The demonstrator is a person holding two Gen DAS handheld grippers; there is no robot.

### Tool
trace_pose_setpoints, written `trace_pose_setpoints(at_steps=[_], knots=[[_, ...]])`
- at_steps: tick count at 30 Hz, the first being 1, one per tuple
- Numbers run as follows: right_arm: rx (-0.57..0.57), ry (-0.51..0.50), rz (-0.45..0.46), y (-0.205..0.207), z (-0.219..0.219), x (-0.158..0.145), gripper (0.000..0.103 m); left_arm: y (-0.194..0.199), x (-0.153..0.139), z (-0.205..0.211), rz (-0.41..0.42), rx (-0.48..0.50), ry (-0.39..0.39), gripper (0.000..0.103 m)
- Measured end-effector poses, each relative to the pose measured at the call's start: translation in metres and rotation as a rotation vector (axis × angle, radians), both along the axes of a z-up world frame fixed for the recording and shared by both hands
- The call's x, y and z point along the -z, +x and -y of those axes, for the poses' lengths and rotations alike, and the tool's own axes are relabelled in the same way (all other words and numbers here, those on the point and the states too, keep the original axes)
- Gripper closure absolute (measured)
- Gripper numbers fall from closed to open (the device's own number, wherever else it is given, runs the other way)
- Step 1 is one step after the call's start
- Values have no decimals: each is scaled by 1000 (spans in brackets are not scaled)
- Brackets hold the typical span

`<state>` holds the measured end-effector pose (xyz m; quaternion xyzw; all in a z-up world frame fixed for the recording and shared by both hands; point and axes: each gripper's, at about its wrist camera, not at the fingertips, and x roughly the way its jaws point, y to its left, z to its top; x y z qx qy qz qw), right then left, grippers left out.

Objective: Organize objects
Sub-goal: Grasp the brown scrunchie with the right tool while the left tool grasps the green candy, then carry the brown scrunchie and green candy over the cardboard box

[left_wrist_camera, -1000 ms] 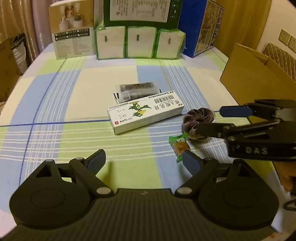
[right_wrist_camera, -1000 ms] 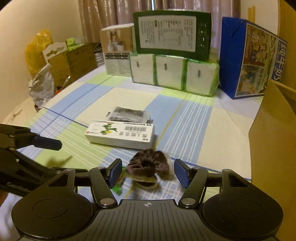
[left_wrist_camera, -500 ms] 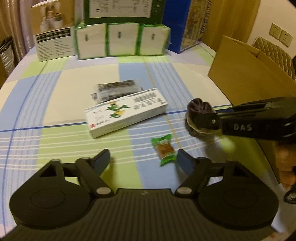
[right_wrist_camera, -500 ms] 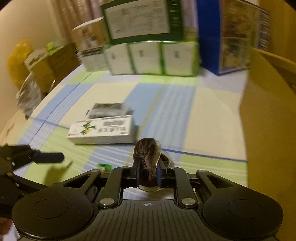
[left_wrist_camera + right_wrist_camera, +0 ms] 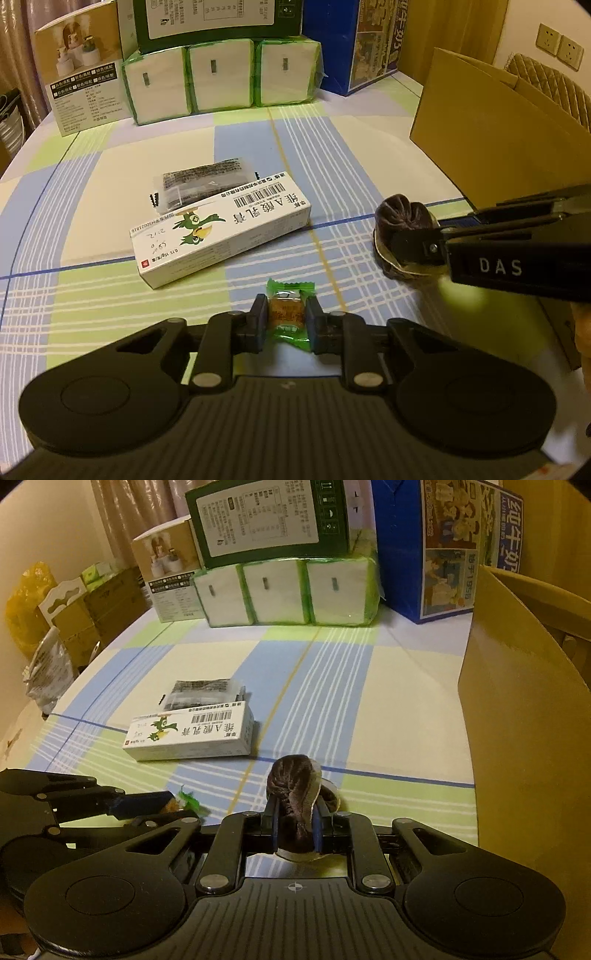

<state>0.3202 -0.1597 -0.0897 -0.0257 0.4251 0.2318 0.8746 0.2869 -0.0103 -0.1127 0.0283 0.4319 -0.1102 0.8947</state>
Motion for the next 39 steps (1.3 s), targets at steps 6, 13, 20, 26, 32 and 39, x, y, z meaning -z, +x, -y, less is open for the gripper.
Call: trace_pose_setpoints(at_steps=[6,13,20,26,32,39], knots=[[6,8,1,-4,0,-2,89,-4,-3,-1,-13,-21,19,87],[13,11,-1,-26,0,-9,89,-22,-16,-6,3,-37,25,87],[52,41,7,-62,12,-24,89,-46,-41,-6,32,-42,25,87],[62,70,5,-97,16,-37,89,-80,-59,-16,15,-94,-33,87],[90,86,-11,-129,27,-52,89,-114,-78,-15,4,-123,-66,87],[90,90,15,-162,34,-78,89,-148,-102,-7,16,-142,-58,87]])
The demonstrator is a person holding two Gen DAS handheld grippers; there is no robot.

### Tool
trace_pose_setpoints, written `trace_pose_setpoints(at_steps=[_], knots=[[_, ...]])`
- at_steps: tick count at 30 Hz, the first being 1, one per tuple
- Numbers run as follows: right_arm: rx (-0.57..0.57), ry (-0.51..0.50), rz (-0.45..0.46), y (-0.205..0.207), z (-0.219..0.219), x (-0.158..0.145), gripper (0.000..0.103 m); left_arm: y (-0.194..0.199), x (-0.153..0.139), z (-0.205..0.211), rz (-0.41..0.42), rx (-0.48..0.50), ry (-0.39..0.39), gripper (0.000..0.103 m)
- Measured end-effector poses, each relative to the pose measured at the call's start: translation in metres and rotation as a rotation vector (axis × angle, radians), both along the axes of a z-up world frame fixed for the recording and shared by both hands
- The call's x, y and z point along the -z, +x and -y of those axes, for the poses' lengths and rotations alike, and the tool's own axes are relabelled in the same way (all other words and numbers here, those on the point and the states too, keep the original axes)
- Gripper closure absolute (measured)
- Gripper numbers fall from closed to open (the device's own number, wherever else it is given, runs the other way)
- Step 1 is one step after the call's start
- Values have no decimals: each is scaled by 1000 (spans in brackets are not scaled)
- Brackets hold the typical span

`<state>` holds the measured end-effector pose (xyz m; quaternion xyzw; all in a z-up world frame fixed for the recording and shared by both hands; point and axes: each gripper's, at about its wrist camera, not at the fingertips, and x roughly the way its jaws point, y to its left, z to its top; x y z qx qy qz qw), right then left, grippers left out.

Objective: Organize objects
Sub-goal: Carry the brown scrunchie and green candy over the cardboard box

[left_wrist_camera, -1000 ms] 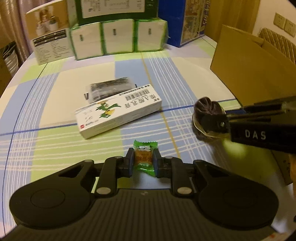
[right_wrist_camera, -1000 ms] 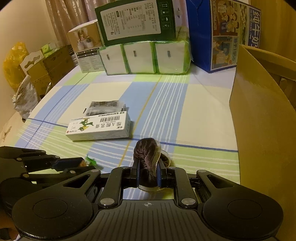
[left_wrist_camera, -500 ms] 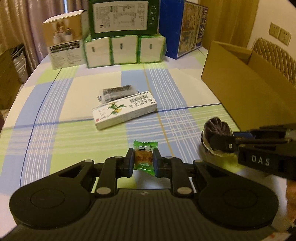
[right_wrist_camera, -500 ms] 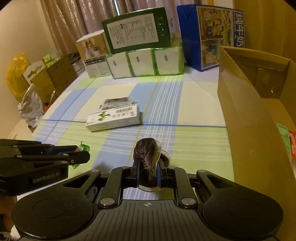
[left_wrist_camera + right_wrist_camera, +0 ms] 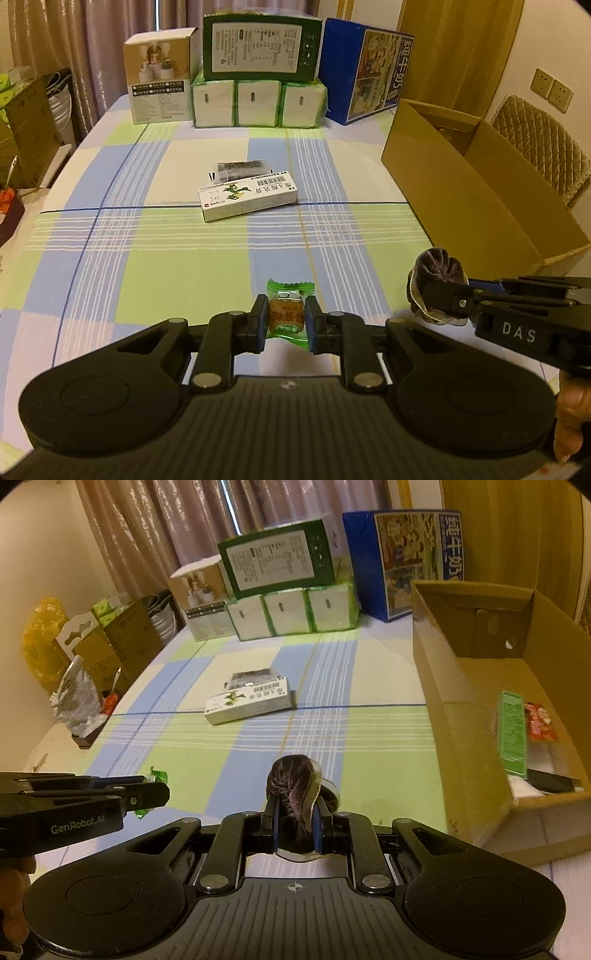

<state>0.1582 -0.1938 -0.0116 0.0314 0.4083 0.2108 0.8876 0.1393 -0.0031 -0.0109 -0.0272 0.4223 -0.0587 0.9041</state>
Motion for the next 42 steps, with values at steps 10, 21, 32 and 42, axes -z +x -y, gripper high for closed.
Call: trace_pose_setpoints(at_steps=[10,21,32,42], knots=[[5,9,55,-34,11,-31,89,-37,-29,8,45,-16,32,87],[11,5,94,-55,22,-50,89,-58,-50,19,91,-12,45,87],[24,-6,125,-69,34,-62,89,-66,-65,33,128,12,62,87],[72,-15,141,-76,58,-70,89,-70,-73,53,140,59,42,87]])
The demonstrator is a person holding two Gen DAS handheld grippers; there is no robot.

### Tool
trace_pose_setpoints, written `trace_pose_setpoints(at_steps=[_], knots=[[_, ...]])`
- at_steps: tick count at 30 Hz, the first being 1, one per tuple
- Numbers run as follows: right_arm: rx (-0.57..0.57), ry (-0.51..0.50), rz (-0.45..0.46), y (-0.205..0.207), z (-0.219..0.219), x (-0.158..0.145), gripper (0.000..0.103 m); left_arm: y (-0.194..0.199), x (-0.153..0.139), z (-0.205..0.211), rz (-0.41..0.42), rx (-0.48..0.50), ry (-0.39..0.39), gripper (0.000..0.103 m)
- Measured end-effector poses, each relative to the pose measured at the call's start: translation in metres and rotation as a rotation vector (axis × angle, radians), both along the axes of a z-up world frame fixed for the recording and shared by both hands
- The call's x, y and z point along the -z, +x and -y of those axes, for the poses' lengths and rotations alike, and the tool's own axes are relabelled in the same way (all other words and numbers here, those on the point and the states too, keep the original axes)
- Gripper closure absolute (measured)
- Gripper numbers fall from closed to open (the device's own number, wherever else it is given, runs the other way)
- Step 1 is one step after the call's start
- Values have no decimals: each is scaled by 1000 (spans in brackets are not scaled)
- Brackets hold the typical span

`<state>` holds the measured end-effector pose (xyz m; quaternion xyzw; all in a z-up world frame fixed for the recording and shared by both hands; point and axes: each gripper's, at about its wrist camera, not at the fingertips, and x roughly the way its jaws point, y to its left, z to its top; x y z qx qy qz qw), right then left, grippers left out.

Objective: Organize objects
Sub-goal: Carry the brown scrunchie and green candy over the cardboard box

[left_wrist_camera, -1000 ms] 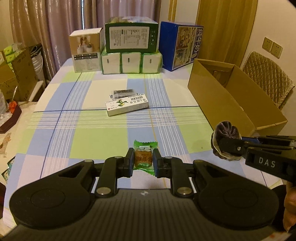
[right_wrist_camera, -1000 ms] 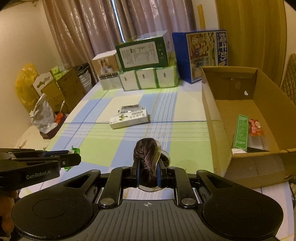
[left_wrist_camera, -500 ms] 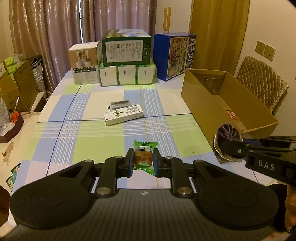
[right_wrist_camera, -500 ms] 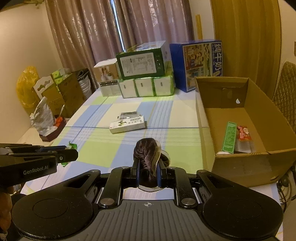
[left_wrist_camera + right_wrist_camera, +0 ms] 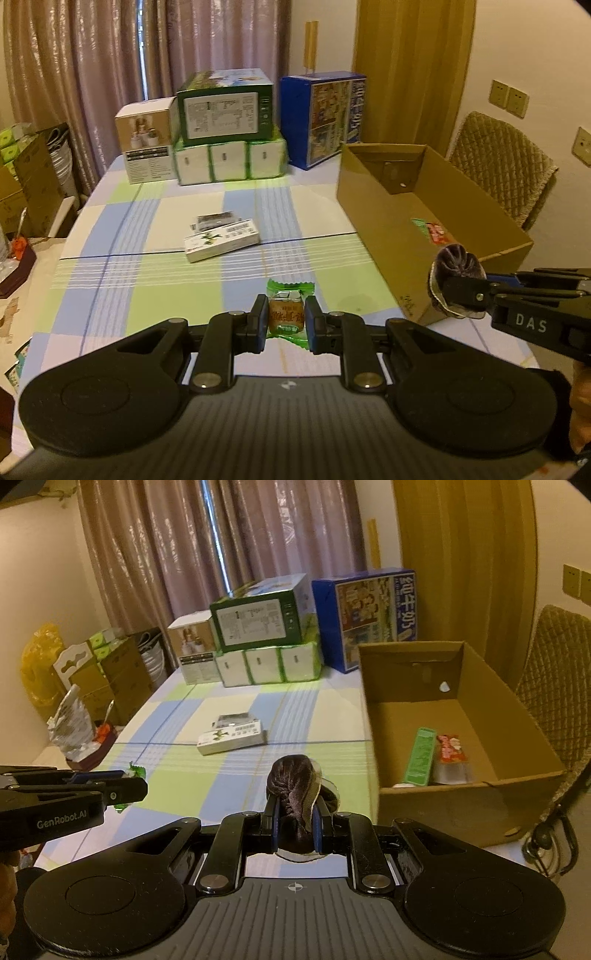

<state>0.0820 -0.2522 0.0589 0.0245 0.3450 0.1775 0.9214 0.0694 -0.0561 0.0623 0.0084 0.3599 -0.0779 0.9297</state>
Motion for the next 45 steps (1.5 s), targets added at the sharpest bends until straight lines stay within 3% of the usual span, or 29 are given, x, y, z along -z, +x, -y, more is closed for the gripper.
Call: trace_pose_setpoints(at_steps=[24,45], knots=[[202,-39,1,-10,100,-9,89,10,-11,101,-20,219,-28,87],[248,-58,6,8,135,-11,89,34,-14,154,-29,323,-31,87]])
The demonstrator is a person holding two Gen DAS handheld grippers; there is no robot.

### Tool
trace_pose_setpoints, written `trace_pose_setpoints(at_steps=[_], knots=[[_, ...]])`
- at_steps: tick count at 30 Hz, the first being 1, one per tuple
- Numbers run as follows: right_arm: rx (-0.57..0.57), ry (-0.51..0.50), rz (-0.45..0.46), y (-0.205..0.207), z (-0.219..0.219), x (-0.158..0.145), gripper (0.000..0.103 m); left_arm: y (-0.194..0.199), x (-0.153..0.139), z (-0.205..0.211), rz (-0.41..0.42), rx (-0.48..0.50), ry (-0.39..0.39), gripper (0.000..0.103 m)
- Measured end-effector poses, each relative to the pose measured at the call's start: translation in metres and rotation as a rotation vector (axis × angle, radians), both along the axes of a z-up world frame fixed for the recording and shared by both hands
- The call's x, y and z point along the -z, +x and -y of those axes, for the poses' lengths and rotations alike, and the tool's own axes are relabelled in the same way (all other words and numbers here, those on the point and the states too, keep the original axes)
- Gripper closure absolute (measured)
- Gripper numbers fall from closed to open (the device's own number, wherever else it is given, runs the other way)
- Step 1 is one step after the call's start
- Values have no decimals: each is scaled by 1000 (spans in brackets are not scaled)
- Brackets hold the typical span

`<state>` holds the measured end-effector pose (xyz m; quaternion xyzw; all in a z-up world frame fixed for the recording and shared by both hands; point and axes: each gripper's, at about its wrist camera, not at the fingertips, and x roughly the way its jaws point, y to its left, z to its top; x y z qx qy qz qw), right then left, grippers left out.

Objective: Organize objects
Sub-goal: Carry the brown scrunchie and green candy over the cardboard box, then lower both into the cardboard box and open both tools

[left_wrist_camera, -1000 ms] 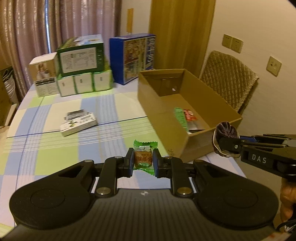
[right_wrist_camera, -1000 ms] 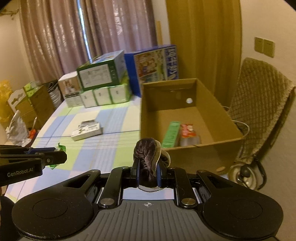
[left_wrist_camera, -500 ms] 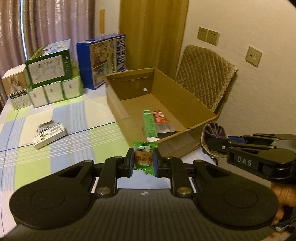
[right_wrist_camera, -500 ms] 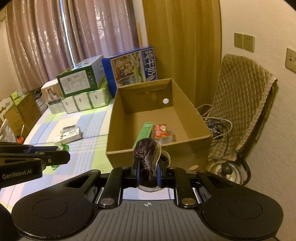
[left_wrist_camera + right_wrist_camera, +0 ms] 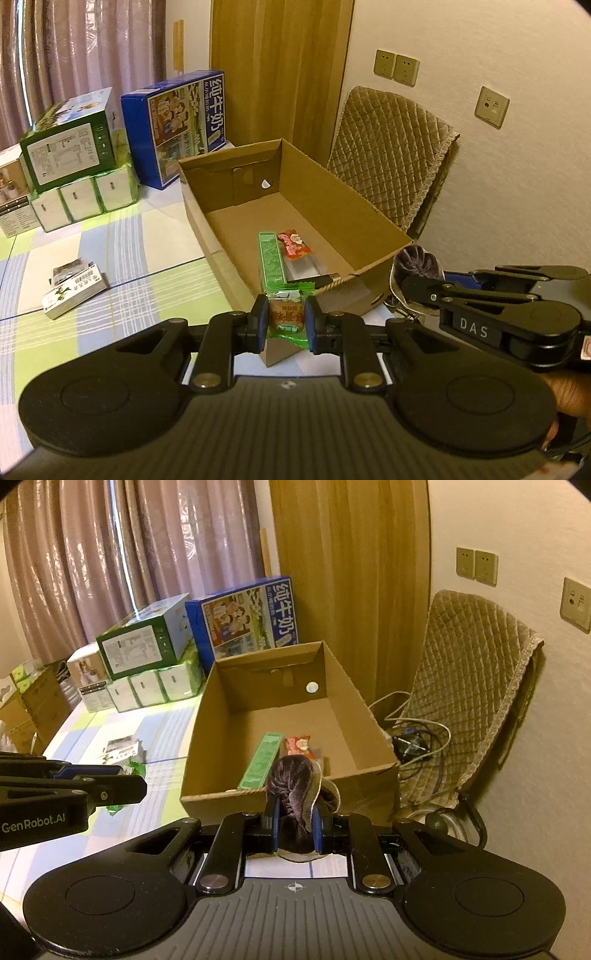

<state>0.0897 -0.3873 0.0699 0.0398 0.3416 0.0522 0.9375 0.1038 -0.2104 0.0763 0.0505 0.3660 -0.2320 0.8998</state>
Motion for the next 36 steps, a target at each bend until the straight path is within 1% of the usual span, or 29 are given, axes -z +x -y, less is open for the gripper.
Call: trace_pose_setpoints(at_steps=[10,14,20,27,36], knots=[[-41,-3,4,38,16,-13,89,37,-2,15,-36,2,-38,87],[-70,21,-4,57,22,-19,89,53,-2,24,-39,8,-34,87],[-89,18,-17,82,25,-23,89,74,-2,34,-41,9,-25,87],[-108,12,-36,105,23,-20,89,94,0,42,-57,8,-20,87],[-124,20,-70,126,24,-12,89,116,10,44,-91,-1,-18,87]])
